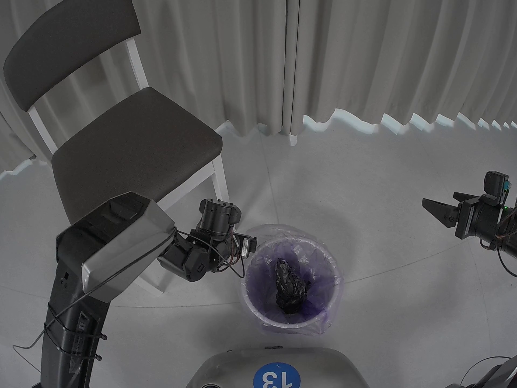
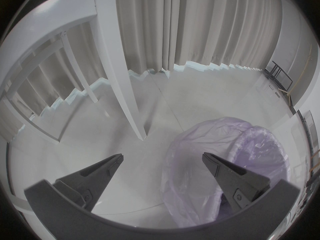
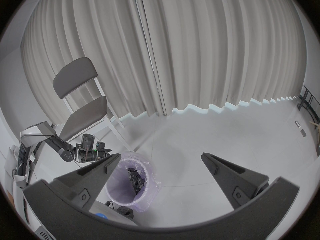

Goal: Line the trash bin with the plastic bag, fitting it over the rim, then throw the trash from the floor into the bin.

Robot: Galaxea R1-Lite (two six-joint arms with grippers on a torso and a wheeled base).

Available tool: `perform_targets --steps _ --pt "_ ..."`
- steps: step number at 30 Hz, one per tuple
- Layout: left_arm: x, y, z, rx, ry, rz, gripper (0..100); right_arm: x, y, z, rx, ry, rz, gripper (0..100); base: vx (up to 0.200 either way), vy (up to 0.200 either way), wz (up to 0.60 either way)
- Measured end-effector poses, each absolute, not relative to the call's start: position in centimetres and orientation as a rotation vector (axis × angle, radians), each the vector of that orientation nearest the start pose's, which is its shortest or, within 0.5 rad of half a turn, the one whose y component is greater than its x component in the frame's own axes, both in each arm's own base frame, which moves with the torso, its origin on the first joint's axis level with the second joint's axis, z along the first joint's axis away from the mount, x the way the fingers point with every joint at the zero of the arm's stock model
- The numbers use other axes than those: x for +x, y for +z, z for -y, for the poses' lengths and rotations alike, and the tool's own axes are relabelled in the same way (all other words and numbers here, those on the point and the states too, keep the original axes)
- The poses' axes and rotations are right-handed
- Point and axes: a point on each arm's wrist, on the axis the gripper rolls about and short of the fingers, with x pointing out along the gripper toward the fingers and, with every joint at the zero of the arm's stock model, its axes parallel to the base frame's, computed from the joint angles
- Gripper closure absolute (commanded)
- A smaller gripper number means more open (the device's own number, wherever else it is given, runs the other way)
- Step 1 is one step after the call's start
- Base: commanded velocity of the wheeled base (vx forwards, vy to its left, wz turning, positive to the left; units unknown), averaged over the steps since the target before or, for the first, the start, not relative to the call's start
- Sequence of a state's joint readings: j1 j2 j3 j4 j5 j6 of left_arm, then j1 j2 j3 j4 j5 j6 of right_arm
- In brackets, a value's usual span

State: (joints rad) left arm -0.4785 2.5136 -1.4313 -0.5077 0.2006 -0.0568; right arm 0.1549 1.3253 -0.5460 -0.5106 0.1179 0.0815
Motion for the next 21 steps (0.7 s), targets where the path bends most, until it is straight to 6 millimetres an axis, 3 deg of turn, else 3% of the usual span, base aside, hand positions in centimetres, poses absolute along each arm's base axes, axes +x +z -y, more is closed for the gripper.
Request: perform_targets --steps 13,21 --pt "44.8 -3.1 21.7 0.156 -0.236 -0.611 0 20.8 18.4 -3.4 0.072 0.276 -0.326 0 0.000 0.000 0.00" --pt "47.5 -3.2 21.0 0.121 -0.201 -0.599 0 21.4 17.2 -3.5 0.056 0.279 -0.376 0 0.000 0.000 0.00"
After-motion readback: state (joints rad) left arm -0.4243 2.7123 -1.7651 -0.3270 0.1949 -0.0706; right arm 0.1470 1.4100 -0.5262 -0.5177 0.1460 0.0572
